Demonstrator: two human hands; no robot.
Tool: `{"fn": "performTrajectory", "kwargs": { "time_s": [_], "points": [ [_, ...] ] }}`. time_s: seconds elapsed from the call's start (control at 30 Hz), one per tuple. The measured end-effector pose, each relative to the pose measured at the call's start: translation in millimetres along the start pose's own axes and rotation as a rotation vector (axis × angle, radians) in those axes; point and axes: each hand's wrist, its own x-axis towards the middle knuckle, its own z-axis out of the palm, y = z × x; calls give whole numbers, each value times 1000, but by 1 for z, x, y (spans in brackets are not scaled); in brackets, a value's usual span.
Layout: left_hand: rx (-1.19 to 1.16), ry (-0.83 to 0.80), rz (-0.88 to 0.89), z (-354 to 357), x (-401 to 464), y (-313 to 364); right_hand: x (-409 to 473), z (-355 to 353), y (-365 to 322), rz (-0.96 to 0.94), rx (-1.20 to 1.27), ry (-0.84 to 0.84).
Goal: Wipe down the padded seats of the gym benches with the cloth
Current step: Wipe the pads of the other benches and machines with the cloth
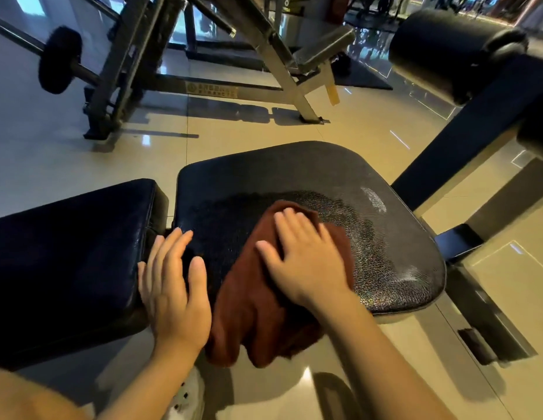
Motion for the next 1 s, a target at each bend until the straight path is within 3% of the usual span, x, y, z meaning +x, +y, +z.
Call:
{"fn": "performTrajectory", "kwargs": {
  "time_s": [0.1, 0.37, 0.67, 0.73, 0.93, 1.0],
  "points": [
    [-37, -3, 7, 1, 1, 1, 5, -22, 58, 183, -47, -11],
    [-59, 8, 80, 2, 1, 0, -75, -21, 36, 122, -4, -11],
    [-56, -29, 179, 2, -1, -6, 35, -16, 52, 224, -33, -19],
    [-55, -13, 198, 2, -1, -7, 26, -11, 32, 178, -6, -17],
    [-5, -103, 189, -2, 0, -5, -28, 4, -51, -206, 56, -30],
    [17, -138, 194, -5, 2, -4, -37, 9, -54, -222, 109, -22]
  ]
}}
